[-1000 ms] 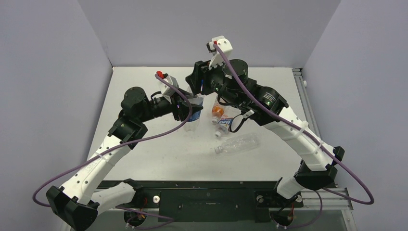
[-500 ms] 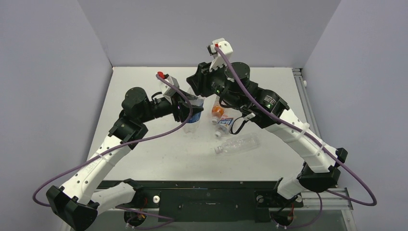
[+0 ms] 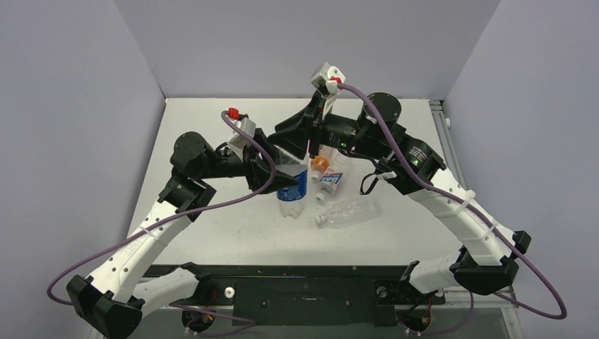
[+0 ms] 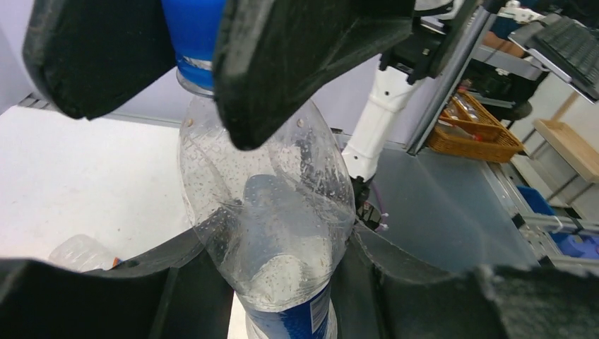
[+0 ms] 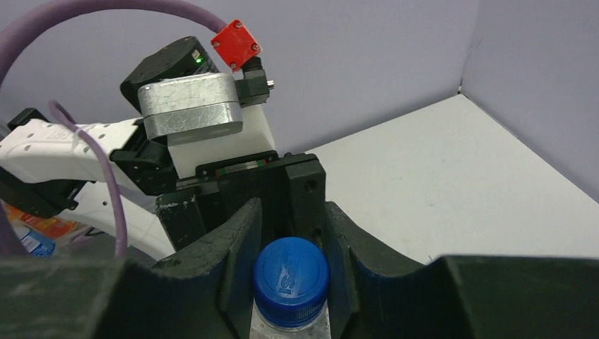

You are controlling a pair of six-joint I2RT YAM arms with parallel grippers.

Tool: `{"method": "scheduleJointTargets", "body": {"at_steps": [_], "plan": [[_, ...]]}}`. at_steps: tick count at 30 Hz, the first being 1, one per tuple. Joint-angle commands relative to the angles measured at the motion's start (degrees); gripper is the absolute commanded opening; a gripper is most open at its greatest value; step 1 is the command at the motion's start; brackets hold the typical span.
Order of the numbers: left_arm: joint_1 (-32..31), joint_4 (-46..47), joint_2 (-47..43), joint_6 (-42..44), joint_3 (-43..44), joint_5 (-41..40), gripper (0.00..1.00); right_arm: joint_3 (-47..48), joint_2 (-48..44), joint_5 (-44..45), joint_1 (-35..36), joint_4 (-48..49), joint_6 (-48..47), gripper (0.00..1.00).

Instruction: Unscrew the bottle caps

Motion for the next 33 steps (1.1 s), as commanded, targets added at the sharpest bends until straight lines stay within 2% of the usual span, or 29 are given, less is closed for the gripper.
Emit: {"method": "scheduleJointTargets", "body": {"at_steps": [1, 2, 4, 6, 10, 14, 18, 22, 29, 33], "plan": [[-0.1, 4.9, 1.3, -3.3, 1.5, 4.1, 0.00, -1.0, -1.2, -12.3, 0.6, 2.9, 1.9, 0.18], [-0.1, 4.5, 1.3, -2.7, 1.6, 3.5, 0.00, -0.4, -1.1, -9.2, 0.1, 2.0, 1.9, 0.40], [-0.1, 2.7, 1.1, -0.4, 1.8, 1.0, 0.00, 0.3, -1.5, -4.3, -0.4, 0.8, 2.3, 0.73], [-0.1, -0.6, 0.8, 3.5, 2.0, -4.7, 0.00, 1.6, -1.1, 8.3, -0.7, -1.2, 2.8, 0.79], [-0.2, -6.5, 0.4, 10.9, 2.0, -19.0, 0.00, 8.3, 2.2, 26.6, -0.2, -8.7, 5.2, 0.82], [-0.2, -9.9, 0.7, 16.0, 1.4, -25.8, 0.00, 13.7, 5.5, 36.5, 2.7, -14.4, 6.3, 0.83], [-0.4, -9.5, -0.4, 18.0, 0.0, -25.4, 0.00, 14.8, 7.1, 38.4, 4.5, -15.4, 7.2, 0.84], [-0.7, -9.4, -1.1, 18.7, -0.4, -25.5, 0.00, 14.5, 7.8, 36.8, 4.9, -14.3, 7.8, 0.79], [-1.3, -9.8, -1.9, 19.0, -0.5, -25.3, 0.00, 15.6, 9.7, 37.2, 5.1, -13.0, 7.9, 0.57], [-1.7, -9.7, -1.9, 18.2, -0.1, -25.2, 0.00, 16.8, 11.1, 36.4, 5.2, -13.3, 7.7, 0.49]]}}
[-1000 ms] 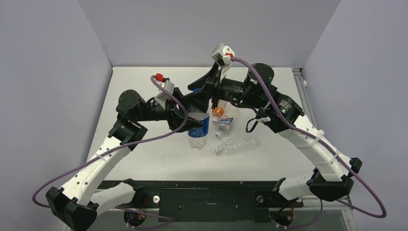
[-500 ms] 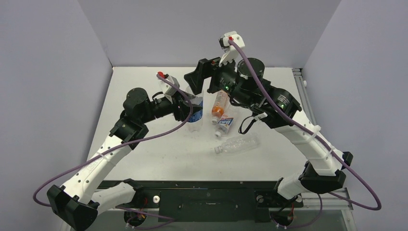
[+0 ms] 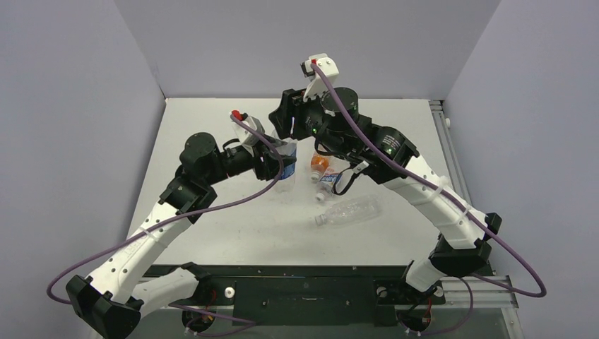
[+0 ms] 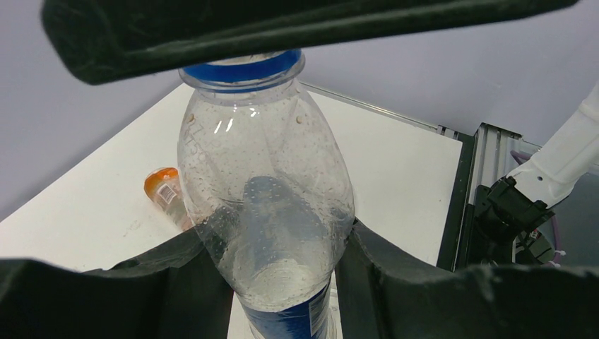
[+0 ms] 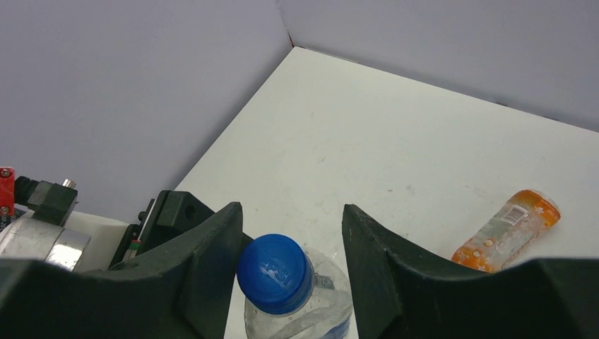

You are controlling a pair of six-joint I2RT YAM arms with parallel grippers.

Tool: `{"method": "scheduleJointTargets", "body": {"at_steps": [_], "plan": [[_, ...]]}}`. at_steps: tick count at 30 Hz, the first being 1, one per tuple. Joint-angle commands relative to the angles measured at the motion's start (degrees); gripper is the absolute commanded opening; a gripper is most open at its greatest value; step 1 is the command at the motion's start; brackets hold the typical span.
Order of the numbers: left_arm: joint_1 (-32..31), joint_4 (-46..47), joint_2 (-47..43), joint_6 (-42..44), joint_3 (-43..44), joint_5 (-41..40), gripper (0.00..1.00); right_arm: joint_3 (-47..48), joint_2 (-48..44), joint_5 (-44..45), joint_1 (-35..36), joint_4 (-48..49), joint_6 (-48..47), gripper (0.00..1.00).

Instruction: Unscrew the bottle caps

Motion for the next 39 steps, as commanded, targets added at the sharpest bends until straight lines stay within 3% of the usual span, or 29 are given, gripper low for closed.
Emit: {"method": "scheduleJointTargets", "body": {"at_steps": [1, 6, 9, 12, 16, 21, 25, 30, 35, 37, 38, 39], "plan": [[-0.6, 1.0, -1.4, 0.0, 1.0, -0.6, 0.00, 3.8, 1.2, 0.3, 0.5, 1.2, 0.3, 0.48], [-0.6, 1.0, -1.3, -0.8, 1.3, -0.3, 0.00, 2.6, 0.7, 0.4, 0.7, 1.3, -0.1, 0.33], [-0.6, 1.3, -1.4, -1.9, 1.3, 0.6, 0.00, 1.9, -0.3, 0.5, 0.7, 1.8, -0.4, 0.12], [-0.6, 1.8, -1.5, -3.1, 1.8, 1.6, 0.00, 1.0, -1.5, -1.0, 0.6, 2.4, -2.1, 0.01], [-0.6, 3.4, -1.5, -6.8, 2.5, 5.5, 0.00, -0.9, -4.0, -10.9, -0.4, 3.3, -6.1, 0.00], [-0.5, 8.0, -1.7, -12.8, 2.3, 14.8, 0.00, -10.6, -11.0, -38.2, -4.6, 11.0, -6.6, 0.00], [-0.4, 10.2, -1.2, -17.1, 2.6, 21.3, 0.00, -14.1, -13.2, -53.4, -8.4, 18.2, -2.4, 0.00], [-0.5, 12.2, -0.4, -20.7, 3.2, 27.2, 0.00, -14.3, -13.0, -62.8, -8.7, 20.3, -1.0, 0.00], [-0.5, 12.1, -0.1, -19.7, 3.2, 27.4, 0.00, -13.5, -13.7, -58.7, -9.0, 18.2, -2.4, 0.00], [-0.5, 10.8, 0.0, -17.1, 3.2, 24.8, 0.00, -12.5, -14.3, -46.1, -8.7, 15.6, -3.5, 0.33], [-0.5, 9.2, 0.1, -16.2, 3.2, 23.7, 0.00, -12.3, -14.6, -34.0, -8.4, 14.6, -3.8, 0.42], [-0.5, 8.2, 0.1, -14.0, 3.4, 21.1, 0.00, -11.7, -14.8, -28.0, -7.5, 12.9, -4.3, 0.69]]}}
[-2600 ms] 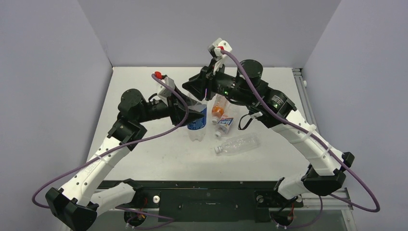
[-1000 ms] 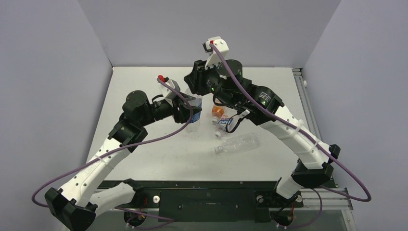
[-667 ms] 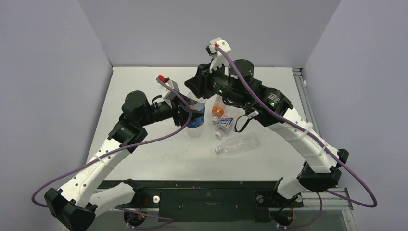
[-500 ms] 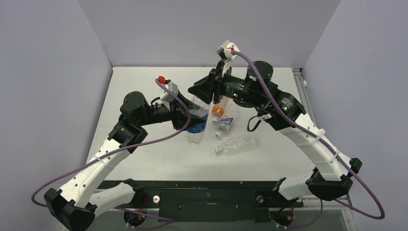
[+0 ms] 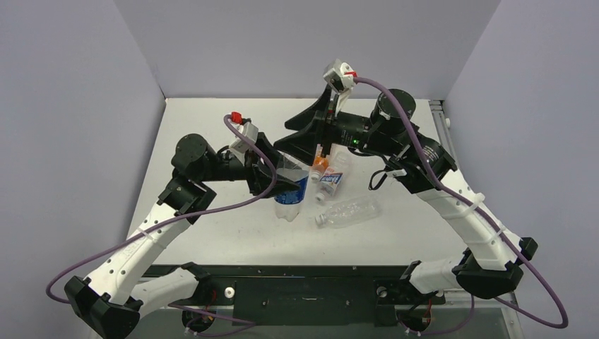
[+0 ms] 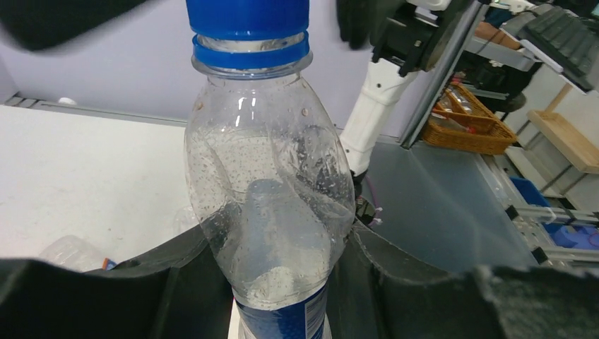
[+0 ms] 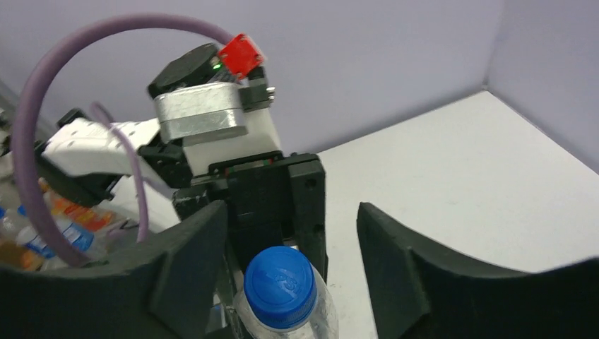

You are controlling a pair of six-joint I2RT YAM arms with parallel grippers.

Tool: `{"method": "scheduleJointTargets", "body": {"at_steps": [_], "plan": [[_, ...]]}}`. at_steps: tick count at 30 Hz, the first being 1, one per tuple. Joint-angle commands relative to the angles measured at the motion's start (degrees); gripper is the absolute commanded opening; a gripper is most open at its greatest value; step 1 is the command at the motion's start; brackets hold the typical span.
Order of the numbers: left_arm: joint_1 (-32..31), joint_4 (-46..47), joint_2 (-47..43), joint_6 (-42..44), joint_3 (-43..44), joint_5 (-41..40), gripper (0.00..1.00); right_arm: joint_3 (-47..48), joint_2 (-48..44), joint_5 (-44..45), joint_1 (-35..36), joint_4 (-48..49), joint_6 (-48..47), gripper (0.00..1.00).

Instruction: Unscrew the bottle caps

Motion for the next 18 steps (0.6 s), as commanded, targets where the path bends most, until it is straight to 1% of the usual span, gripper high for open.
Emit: {"method": "scheduleJointTargets", "body": {"at_steps": [1, 2, 3, 4, 5, 7, 9, 11, 12, 16, 18], "plan": [[0.3, -3.7, 0.5, 5.1, 2.5, -7.4, 0.00, 2.4, -3.0, 32.9, 2.4, -2.5, -1.4, 0.75], [0.3, -4.8, 0.4, 7.6, 2.5, -11.3, 0.00, 2.3, -3.1, 37.9, 3.5, -2.9, -1.4, 0.80], [0.3, -6.4, 0.2, 8.7, 2.4, -13.0, 0.00, 2.2, -3.3, 44.2, 4.2, -2.9, -1.3, 0.81], [0.3, -7.0, 0.1, 11.0, 2.2, -16.5, 0.00, 2.3, -3.3, 46.8, 5.7, -3.2, -1.2, 0.82], [0.3, -8.2, -0.2, 12.2, 2.0, -18.1, 0.00, 3.2, -2.7, 50.2, 6.6, -3.6, -1.4, 0.82], [0.2, -9.0, -0.6, 14.5, 1.4, -21.6, 0.00, 7.0, 0.1, 52.8, 9.3, -6.4, -1.5, 0.82], [0.2, -8.9, -1.1, 15.6, 0.9, -23.8, 0.00, 11.1, 3.6, 53.8, 10.2, -10.9, -1.1, 0.82], [0.2, -8.8, -1.4, 16.2, 0.7, -24.4, 0.00, 13.5, 6.2, 53.7, 10.6, -13.7, -0.5, 0.78], [0.2, -8.8, -1.6, 16.4, 0.6, -24.6, 0.00, 13.8, 6.7, 53.1, 10.6, -14.3, -0.2, 0.73], [0.2, -9.1, -1.8, 16.4, 0.6, -25.6, 0.00, 14.3, 8.3, 52.4, 11.1, -14.0, 0.9, 0.60], [0.2, -9.1, -1.9, 16.4, 0.6, -26.0, 0.00, 14.3, 8.7, 52.4, 11.2, -14.0, 1.2, 0.55]]}}
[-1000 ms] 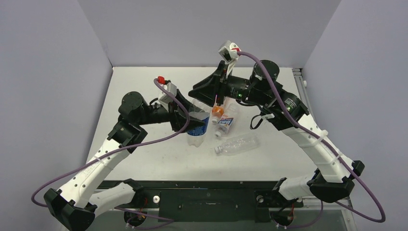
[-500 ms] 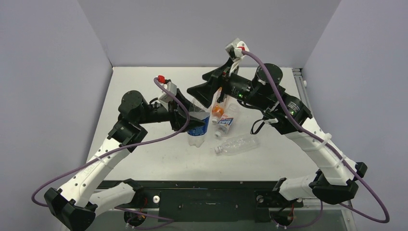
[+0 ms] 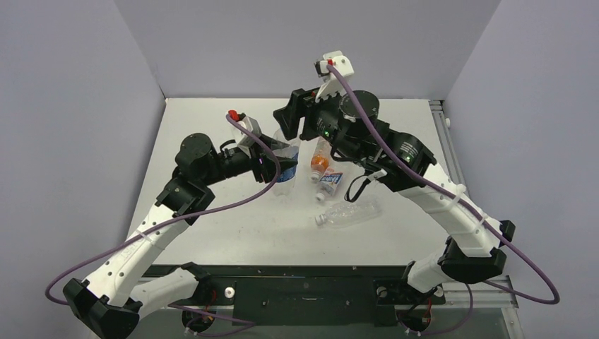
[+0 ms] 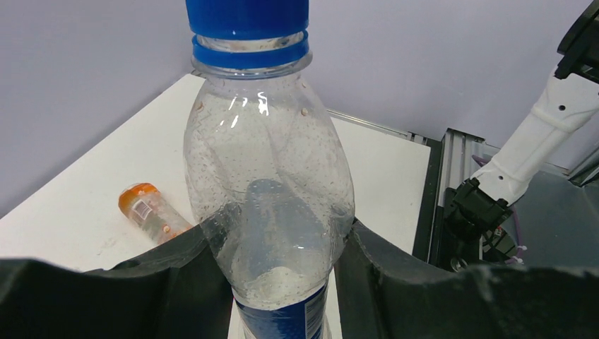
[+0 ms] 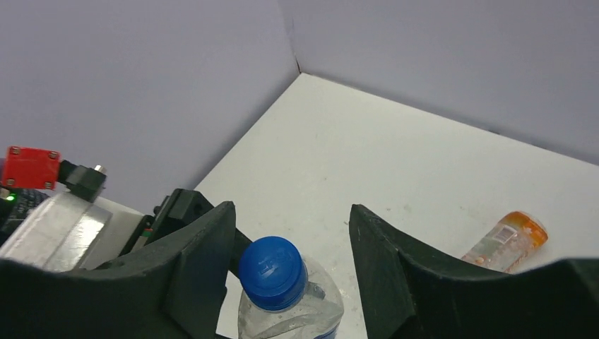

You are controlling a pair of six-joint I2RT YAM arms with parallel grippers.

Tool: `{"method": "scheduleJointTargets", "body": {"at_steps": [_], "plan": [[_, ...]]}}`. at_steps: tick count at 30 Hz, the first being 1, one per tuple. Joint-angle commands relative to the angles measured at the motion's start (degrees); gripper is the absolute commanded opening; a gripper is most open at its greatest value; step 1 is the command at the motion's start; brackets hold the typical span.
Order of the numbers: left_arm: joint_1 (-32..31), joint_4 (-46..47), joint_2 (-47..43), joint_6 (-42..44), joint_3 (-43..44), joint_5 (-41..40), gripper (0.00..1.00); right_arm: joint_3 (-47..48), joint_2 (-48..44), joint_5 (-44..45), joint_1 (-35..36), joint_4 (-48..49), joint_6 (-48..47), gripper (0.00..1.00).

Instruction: Unscrew the bottle caps

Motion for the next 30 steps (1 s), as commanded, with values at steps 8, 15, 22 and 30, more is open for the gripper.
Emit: {"method": "scheduleJointTargets", "body": {"at_steps": [8, 15, 22, 30], "plan": [[0.1, 0.2, -1.9, 0.7, 0.3, -2.8, 0.00, 0.8, 1.5, 1.0, 0.7, -1.4, 1.5, 0.48], [0.1, 0.6, -1.7, -0.8, 0.7, -2.4, 0.00, -1.0, 0.8, 0.0, 0.7, -0.3, 1.4, 0.15], [0.2, 5.7, -2.9, -8.1, -0.7, 9.1, 0.00, -2.5, 0.3, -19.9, -0.4, 2.4, -2.3, 0.00], [0.2, 10.6, -1.5, -14.8, 0.0, 23.7, 0.00, -11.0, -4.8, -44.0, -1.8, 11.9, -1.6, 0.00]]}}
